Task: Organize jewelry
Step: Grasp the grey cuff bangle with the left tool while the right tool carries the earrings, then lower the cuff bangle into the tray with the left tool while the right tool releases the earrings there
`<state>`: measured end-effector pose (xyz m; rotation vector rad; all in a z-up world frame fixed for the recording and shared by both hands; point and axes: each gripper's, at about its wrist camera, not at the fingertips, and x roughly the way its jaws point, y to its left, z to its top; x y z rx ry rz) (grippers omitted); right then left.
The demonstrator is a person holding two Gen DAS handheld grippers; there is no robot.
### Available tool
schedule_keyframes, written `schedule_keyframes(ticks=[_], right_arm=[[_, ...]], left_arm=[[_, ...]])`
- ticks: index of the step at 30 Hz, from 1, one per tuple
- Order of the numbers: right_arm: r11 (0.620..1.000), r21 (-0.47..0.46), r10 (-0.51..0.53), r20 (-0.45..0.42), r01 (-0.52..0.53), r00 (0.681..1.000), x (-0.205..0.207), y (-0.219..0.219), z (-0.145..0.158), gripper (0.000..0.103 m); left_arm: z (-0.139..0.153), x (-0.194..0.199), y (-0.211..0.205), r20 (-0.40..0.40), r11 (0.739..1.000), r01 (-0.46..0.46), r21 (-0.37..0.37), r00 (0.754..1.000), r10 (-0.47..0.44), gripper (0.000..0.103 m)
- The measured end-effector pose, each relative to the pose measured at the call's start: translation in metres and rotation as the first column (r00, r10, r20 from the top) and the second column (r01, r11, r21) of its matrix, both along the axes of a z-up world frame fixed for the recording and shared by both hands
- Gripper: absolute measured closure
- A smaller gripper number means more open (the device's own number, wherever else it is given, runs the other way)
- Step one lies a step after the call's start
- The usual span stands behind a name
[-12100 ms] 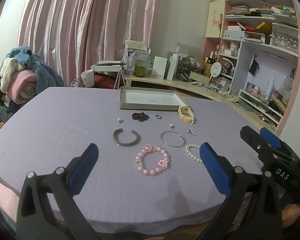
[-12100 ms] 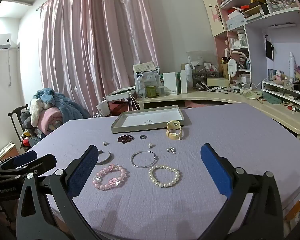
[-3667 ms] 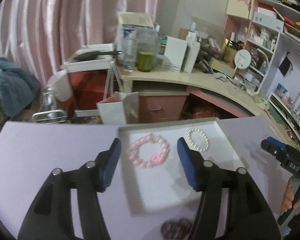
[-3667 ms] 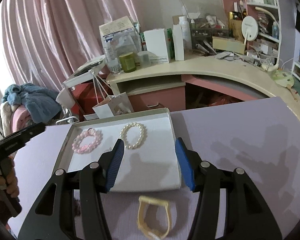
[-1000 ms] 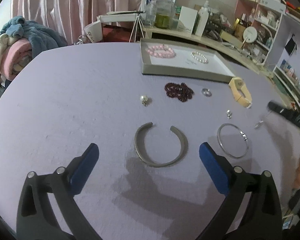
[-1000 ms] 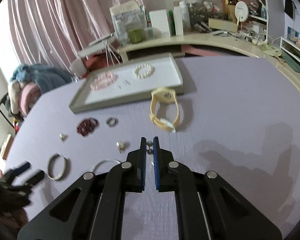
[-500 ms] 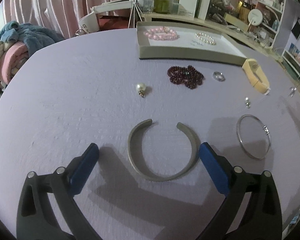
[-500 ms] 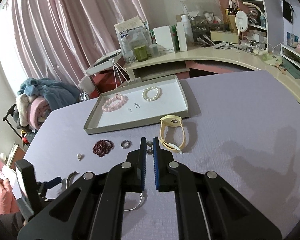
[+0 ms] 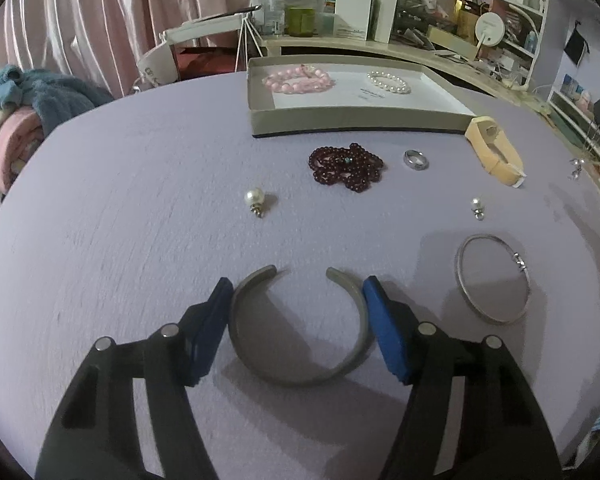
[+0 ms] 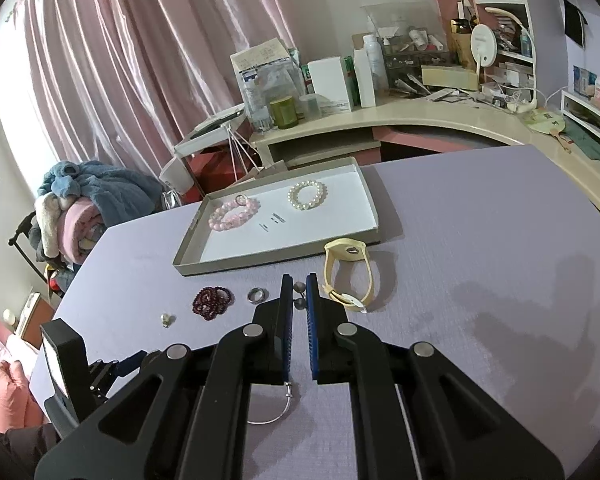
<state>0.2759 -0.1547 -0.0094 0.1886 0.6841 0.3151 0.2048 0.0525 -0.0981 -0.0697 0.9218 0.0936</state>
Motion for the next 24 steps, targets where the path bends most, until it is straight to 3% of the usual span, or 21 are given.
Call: schedule_keyframes(ticks=[5,13,24], right_arm=[[1.000,0.013,0.010,0.052,-0.011,0.999,-0.001,0.002,0.018,0.096],[0.999,0.032,0.040,0.131,-0.044,0.991,0.001,0.007,0.043,0.096],[0.997,0.025,0.064,0.177,-0.070,0.982,0.008,0.012,0.057,0.096]], left_arm=[[0.040,-0.011,0.018,0.097,0.999,-0.044,-0.019,0.994,0.045,0.037],[0.112,-0.022,0.042,0.255,0.994,-0.099,-0.038,0.961,0.106,0.037],[0.142,-0.025,0.045,0.309,0.992,-0.097,-0.076,0.944,0.116,0.037]])
